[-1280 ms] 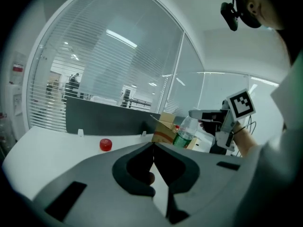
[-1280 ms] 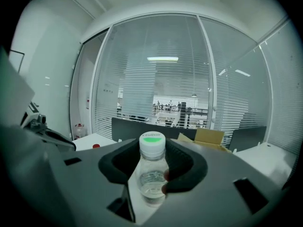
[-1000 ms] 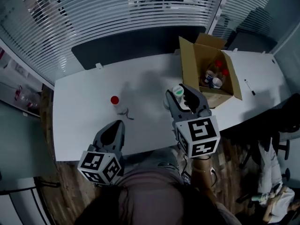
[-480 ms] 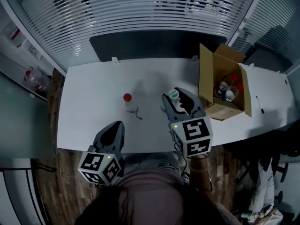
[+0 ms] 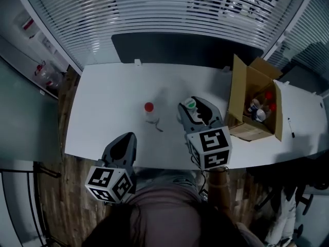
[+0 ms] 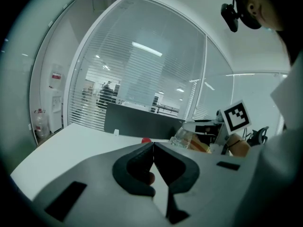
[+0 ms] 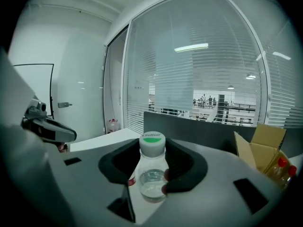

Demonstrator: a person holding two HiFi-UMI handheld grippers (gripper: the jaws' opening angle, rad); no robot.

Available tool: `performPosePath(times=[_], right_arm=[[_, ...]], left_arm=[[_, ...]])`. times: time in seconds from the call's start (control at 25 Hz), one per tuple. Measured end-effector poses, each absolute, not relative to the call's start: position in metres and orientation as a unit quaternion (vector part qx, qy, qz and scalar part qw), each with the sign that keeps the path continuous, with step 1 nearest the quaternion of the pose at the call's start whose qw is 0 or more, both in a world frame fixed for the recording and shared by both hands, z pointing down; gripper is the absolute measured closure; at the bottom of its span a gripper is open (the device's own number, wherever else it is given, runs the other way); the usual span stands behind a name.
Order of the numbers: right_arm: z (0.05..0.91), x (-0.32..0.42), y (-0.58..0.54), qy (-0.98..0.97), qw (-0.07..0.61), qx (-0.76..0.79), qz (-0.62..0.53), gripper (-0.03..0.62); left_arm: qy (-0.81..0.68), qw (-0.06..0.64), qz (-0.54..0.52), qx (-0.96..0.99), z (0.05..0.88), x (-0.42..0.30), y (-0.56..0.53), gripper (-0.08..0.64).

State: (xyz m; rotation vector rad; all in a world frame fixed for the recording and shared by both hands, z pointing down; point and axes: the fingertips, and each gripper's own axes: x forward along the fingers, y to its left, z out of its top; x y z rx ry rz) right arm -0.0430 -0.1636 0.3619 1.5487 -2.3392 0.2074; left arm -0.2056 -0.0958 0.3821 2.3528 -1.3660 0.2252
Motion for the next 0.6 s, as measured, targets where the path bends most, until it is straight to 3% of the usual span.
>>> performPosePath(times=[0.6], right_arm=[[0.406,-0.069,-0.188,-0.843,0.184,0.499,0.086,0.414]], left_arm=[[-0.517,0.214,0.081,0.825,0.387,-0.220,-0.104,0.551]])
